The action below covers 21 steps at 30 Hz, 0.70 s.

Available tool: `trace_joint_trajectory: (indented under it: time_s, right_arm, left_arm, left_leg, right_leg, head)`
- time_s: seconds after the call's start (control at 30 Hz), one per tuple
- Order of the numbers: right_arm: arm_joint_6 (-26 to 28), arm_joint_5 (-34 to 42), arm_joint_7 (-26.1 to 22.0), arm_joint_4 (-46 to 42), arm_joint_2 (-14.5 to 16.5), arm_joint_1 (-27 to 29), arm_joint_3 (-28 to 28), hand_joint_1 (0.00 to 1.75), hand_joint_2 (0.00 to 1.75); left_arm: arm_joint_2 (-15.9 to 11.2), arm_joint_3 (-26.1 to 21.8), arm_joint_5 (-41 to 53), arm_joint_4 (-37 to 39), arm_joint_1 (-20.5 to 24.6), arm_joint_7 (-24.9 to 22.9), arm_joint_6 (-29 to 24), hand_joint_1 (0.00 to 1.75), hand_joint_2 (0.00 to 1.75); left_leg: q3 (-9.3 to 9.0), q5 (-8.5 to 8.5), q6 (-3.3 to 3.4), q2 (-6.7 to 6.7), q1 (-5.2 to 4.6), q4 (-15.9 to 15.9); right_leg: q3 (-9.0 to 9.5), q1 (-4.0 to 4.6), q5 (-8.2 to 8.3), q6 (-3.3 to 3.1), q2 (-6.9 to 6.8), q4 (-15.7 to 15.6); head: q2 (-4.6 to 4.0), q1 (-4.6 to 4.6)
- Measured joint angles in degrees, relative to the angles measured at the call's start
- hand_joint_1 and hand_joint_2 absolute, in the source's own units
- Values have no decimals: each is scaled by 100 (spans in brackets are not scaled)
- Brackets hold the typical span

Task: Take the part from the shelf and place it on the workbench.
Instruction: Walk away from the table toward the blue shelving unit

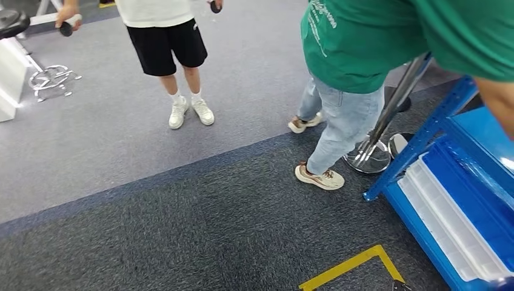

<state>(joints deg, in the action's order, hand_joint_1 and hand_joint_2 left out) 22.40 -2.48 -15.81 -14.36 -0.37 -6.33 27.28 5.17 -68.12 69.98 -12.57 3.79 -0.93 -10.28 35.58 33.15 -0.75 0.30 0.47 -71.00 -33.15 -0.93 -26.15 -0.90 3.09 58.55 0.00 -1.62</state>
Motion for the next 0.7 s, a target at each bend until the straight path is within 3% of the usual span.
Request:
trace_joint_trajectory:
  time_s: [0.07,0.1,0.17,0.23,0.3,0.37,0.43,0.47,0.5,0.6,0.67,0.7]
  right_arm:
    - [-1,-11,33,4,1,-6,4,0,0]
    - [-2,-14,43,5,2,-12,4,0,0]
    - [-7,-14,51,7,2,-14,9,0,0]
    - [-11,-10,53,15,-3,2,21,0,0]
    - [-16,2,46,25,-15,7,38,0,0]
    - [-26,17,32,28,-31,-7,55,0,0]
    - [-42,36,20,32,-36,1,85,0,0]
    - [-48,44,15,36,-37,17,107,0,0]
    - [-52,50,10,40,-40,33,127,0,0]
    - [-56,67,1,47,-50,38,168,0,0]
    - [-62,103,17,50,-49,38,198,0,0]
    - [-64,126,30,53,-48,52,222,0,0]
  left_arm:
    - [-1,0,7,0,8,-14,-6,0,0]
    - [-3,1,12,0,15,-23,-10,0,0]
    - [-6,2,34,0,33,-43,-17,0,0]
    - [3,4,57,-1,56,-55,-18,0,0]
    - [20,9,72,-1,61,-39,-18,0,0]
    - [27,12,87,0,41,-1,-19,0,0]
    - [28,16,109,0,22,30,-16,0,0]
    - [29,21,120,0,18,39,-12,0,0]
    - [32,28,127,0,18,45,-8,0,0]
    - [39,54,149,0,19,55,1,0,0]
    - [38,75,172,0,32,47,3,0,0]
    - [37,88,181,0,42,36,8,0,0]
  left_leg:
    - [-339,-401,74,-189,-3,789]
    - [-465,-508,100,-292,-6,1094]
    - [-548,-530,128,-387,-27,1320]
    - [-570,-581,168,-277,-26,1385]
    - [-598,-656,240,-148,-5,1479]
    - [-596,-684,280,-8,-14,1511]
    - [-578,-676,281,139,-28,1496]
    - [-570,-668,275,208,-30,1485]
    - [-563,-656,264,270,-28,1467]
    - [-556,-579,179,429,-32,1372]
    - [-565,-534,110,509,-53,1330]
    - [-578,-525,78,545,-57,1329]
  right_leg:
    - [2,12,6,13,140,9]
    - [-7,12,14,33,199,14]
    - [-39,-9,40,99,303,9]
    - [-66,-25,62,180,353,-1]
    - [-189,2,-108,220,115,232]
    - [-488,16,-481,231,-183,860]
    - [-761,2,-710,253,-260,1452]
    - [-779,-8,-680,265,-276,1511]
    - [-680,-18,-551,277,-298,1349]
    - [-105,-26,-118,262,-535,297]
    - [6,-1,-85,194,-602,58]
    - [-3,11,-73,155,-552,67]
  head:
    - [0,2]
    - [0,2]
    - [0,3]
    - [0,3]
    - [0,25]
    - [0,46]
    - [0,47]
    - [0,47]
    - [0,47]
    - [0,46]
    - [0,40]
    - [0,38]
